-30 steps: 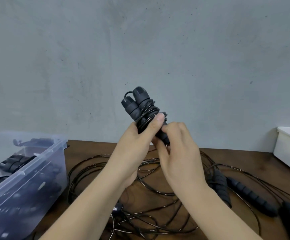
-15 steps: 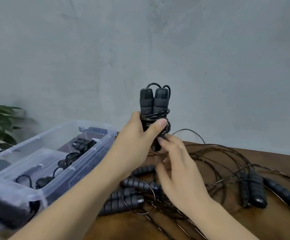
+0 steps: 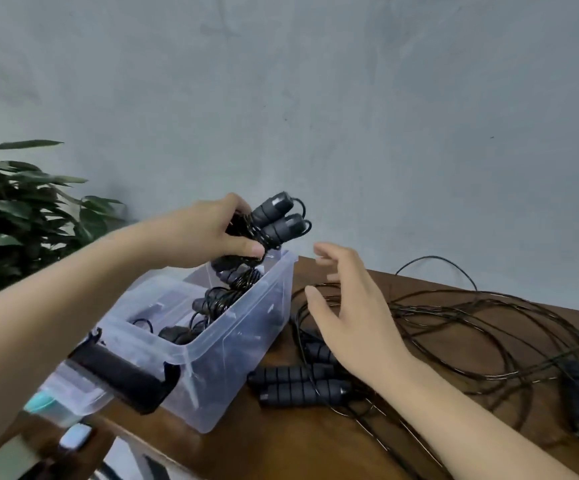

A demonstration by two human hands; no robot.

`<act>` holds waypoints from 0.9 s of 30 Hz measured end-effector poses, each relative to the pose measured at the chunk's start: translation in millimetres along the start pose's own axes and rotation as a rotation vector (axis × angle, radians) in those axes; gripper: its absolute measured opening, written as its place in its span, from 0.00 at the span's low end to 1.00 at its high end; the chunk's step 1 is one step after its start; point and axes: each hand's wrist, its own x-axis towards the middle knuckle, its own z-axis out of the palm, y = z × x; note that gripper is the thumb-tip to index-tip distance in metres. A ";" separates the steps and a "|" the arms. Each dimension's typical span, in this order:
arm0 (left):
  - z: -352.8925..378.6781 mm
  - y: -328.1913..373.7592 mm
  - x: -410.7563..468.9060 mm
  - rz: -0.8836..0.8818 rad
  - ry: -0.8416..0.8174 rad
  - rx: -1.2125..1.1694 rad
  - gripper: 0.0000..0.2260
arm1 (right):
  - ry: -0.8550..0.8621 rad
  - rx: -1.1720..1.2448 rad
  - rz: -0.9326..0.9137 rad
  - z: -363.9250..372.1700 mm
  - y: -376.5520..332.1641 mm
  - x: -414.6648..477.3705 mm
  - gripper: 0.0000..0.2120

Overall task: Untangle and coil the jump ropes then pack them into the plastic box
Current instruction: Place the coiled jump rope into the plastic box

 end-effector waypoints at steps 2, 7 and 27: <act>-2.6 -22.3 1.3 -0.021 -0.132 0.136 0.26 | -0.004 0.032 0.012 5.0 0.0 11.3 0.24; -8.0 -65.0 -2.0 -0.074 -0.318 0.170 0.25 | -0.075 0.084 -0.031 20.6 -7.7 29.4 0.23; 54.2 -80.7 18.4 -0.121 -0.524 0.450 0.28 | -0.583 -0.197 -0.187 69.2 -35.0 73.4 0.20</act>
